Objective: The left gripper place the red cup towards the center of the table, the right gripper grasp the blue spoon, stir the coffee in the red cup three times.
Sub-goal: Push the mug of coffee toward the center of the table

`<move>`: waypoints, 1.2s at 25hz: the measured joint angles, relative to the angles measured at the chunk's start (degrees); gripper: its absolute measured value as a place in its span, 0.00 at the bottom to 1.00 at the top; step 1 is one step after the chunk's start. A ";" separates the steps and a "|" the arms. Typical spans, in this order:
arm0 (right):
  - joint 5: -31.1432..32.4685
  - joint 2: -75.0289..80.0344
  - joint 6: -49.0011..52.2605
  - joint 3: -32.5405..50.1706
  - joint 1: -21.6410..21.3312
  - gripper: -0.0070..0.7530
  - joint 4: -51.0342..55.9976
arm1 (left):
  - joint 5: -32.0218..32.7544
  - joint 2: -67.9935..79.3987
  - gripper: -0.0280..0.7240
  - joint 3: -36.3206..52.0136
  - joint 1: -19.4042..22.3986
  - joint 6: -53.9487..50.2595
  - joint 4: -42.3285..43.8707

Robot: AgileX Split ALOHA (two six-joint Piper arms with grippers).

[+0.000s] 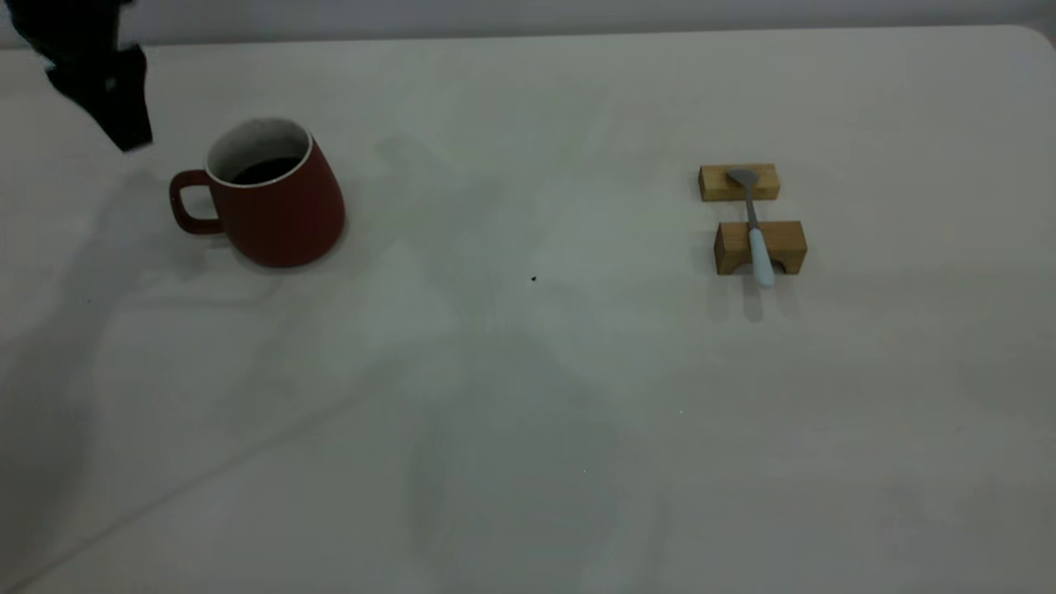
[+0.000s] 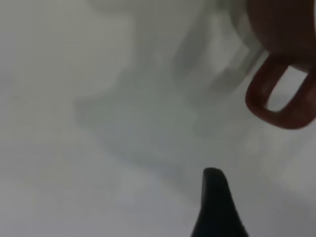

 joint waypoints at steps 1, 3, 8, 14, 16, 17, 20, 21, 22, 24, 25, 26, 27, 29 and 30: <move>0.00 0.00 0.00 0.00 0.00 0.32 0.00 | -0.17 0.60 0.78 0.00 -0.19 2.93 -0.03; 0.00 0.00 0.00 0.00 0.00 0.32 0.00 | -0.86 1.81 0.78 0.00 -0.70 8.02 -0.65; 0.00 0.00 0.00 0.00 0.00 0.32 0.00 | -4.37 4.20 0.78 0.00 -1.93 17.98 -3.86; 0.00 0.00 0.00 0.00 0.00 0.32 0.00 | -6.16 6.15 0.78 -0.11 -3.11 21.89 -4.26; 0.00 0.00 0.00 0.00 0.00 0.32 0.03 | -6.69 6.56 0.78 -0.11 -4.11 22.41 -4.26; 0.00 0.00 0.00 0.00 0.00 0.32 0.03 | -6.91 6.70 0.78 -0.11 -4.72 22.54 -4.26; 0.00 0.00 0.00 0.00 0.00 0.32 0.03 | -8.55 6.71 0.78 -0.11 -7.22 22.58 -4.38; 0.00 0.00 0.00 0.00 0.00 0.32 0.03 | -9.23 6.71 0.78 -0.11 -8.17 22.58 -4.77; 0.00 0.00 0.00 0.00 0.00 0.32 0.03 | -9.86 6.71 0.78 -0.11 -8.99 22.58 -5.28; 0.00 0.00 0.00 0.00 0.00 0.32 0.03 | -11.43 6.76 0.78 -0.11 -10.87 22.58 -7.05; 0.00 0.00 0.00 0.00 0.00 0.32 0.03 | -12.15 6.76 0.78 -0.11 -11.67 22.58 -8.03; 0.00 0.00 0.00 0.00 0.00 0.32 0.03 | -12.97 6.76 0.78 -0.11 -12.57 22.58 -8.89; 0.00 0.00 0.00 0.00 0.00 0.32 0.03 | -13.83 6.76 0.78 -0.11 -13.48 22.58 -9.67; 0.00 0.00 0.00 0.00 0.00 0.32 0.03 | -15.29 6.76 0.78 -0.11 -15.02 22.58 -10.79; 0.00 0.00 0.00 0.00 0.00 0.32 0.03 | -15.85 6.76 0.78 -0.11 -15.91 22.58 -11.33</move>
